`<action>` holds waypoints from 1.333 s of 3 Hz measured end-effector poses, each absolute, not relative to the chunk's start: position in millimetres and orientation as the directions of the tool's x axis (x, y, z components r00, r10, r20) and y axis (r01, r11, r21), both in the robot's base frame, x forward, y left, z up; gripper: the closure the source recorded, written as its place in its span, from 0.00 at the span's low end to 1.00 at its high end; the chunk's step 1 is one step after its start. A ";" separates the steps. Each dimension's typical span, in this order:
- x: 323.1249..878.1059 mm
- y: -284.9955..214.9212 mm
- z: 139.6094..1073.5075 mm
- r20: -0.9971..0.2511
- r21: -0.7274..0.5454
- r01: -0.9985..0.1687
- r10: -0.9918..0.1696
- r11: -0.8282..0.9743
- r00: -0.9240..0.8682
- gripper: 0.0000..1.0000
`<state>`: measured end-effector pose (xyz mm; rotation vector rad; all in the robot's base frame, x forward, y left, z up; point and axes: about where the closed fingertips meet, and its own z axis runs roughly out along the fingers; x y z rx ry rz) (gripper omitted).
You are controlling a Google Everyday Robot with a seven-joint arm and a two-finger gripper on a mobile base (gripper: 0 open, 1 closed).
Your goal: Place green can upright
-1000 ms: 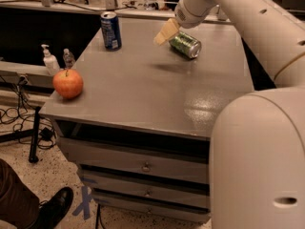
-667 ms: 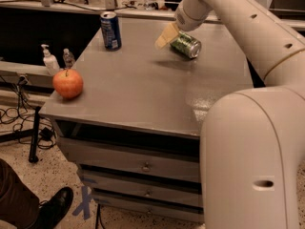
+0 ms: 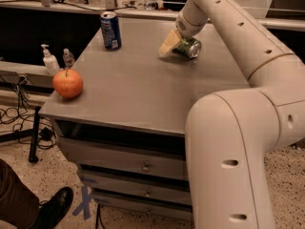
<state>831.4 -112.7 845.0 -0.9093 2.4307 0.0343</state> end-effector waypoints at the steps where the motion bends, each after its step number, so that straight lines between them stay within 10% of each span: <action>1: 835.8 -113.5 836.0 -0.470 -0.157 -0.619 -0.610 0.769 -0.638 0.18; 4: 837.8 -111.7 837.6 -0.453 -0.154 -0.626 -0.618 0.764 -0.643 0.87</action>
Offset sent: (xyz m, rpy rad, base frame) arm 0.0202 -0.0030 -0.0027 -0.0368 0.0506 0.0089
